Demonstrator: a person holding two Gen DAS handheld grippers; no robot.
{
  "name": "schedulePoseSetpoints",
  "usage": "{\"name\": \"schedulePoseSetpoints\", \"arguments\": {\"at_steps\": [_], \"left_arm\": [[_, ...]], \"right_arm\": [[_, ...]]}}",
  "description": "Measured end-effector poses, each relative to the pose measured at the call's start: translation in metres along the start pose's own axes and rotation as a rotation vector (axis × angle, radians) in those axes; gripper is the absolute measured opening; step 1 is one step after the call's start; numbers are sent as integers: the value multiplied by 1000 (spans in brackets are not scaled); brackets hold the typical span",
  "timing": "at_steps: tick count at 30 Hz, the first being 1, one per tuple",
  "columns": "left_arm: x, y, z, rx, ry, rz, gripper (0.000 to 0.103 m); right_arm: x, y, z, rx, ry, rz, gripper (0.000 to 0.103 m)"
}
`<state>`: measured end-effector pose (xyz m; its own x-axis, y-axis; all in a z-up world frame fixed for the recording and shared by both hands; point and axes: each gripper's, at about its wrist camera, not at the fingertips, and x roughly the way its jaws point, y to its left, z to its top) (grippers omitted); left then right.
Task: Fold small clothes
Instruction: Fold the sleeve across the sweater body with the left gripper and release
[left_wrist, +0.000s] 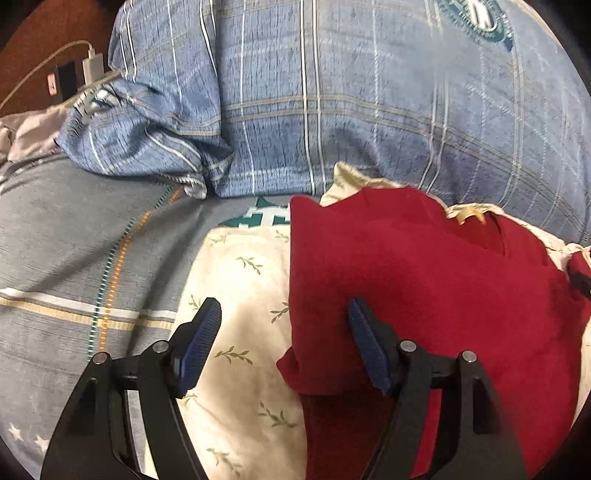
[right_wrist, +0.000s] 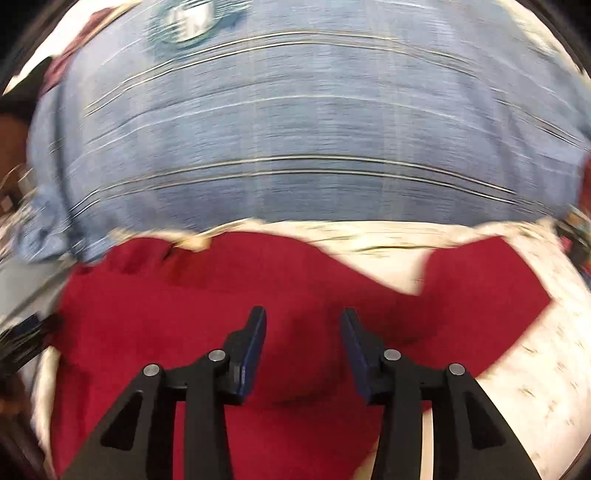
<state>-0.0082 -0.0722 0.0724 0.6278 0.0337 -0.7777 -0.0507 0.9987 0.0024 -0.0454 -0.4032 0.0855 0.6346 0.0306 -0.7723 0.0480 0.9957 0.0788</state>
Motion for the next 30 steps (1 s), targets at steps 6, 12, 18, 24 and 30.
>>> {"name": "schedulePoseSetpoints", "arguments": {"at_steps": [6,12,18,24,30], "left_arm": [[17,-8,-6,18,26,17,71],[-6,-3,-4,14,-17,14,71],[-29,-7,-7,25,-42,18,71],[-49,-13,-9,40,-52,1,71],[-41,-13,-1,17,-51,-85,79]], "right_arm": [[57,5,-5,-27,97,-40,39],[16,7,-8,-9,78,-3,43],[25,16,-33,-53,134,-7,47],[-1,24,-32,-43,99,29,65],[-7,17,-49,-20,112,13,66]]}}
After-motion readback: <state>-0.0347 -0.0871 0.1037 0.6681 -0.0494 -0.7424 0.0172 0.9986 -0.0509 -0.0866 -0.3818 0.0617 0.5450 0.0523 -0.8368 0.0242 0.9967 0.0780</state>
